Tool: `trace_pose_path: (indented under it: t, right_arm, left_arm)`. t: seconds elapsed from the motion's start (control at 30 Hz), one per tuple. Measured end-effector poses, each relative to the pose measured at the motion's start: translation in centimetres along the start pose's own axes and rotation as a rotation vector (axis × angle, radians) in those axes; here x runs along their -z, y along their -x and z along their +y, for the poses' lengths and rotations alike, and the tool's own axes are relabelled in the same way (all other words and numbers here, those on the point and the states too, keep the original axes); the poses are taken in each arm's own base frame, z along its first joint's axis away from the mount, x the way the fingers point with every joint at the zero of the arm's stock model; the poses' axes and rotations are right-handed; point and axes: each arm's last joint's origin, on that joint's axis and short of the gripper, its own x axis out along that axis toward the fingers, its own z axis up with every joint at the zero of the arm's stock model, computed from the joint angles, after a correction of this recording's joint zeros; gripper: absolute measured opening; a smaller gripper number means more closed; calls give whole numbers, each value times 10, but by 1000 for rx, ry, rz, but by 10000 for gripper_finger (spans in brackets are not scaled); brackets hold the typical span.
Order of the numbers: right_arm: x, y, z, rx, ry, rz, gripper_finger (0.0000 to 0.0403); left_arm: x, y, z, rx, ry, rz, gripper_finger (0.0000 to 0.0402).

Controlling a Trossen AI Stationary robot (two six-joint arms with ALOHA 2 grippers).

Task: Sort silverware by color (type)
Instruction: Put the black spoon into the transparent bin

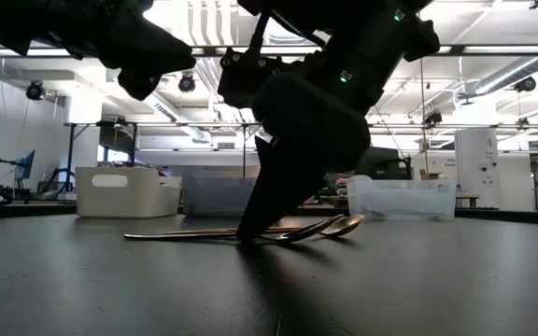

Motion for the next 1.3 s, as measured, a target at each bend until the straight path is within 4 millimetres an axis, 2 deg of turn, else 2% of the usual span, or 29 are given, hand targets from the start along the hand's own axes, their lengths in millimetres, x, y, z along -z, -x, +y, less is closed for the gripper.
trace_pose_path:
  t: [0.27, 0.43, 0.57, 0.8, 1.07, 1.3]
  right_arm:
    - [-12, 16, 1, -15, 29, -18, 10]
    - [-24, 28, 2, -3, 63, 13, 9]
    - [-33, 37, 3, 5, 91, 36, 9]
    - [-44, 51, 3, 18, 137, 79, 9]
    - [-55, 66, 3, 50, 187, 98, 9]
    - [-64, 75, 3, 75, 216, 90, 9]
  left_arm:
    - [1, 0, -2, 64, 20, 19, 87]
    - [3, -1, -5, 116, 17, 39, 121]
    - [15, -6, -7, 116, 10, 99, 157]
    - [36, -26, -16, 147, -25, 156, 201]
    - [57, -52, -24, 212, -75, 170, 206]
    - [70, -70, -26, 199, -82, 226, 206]
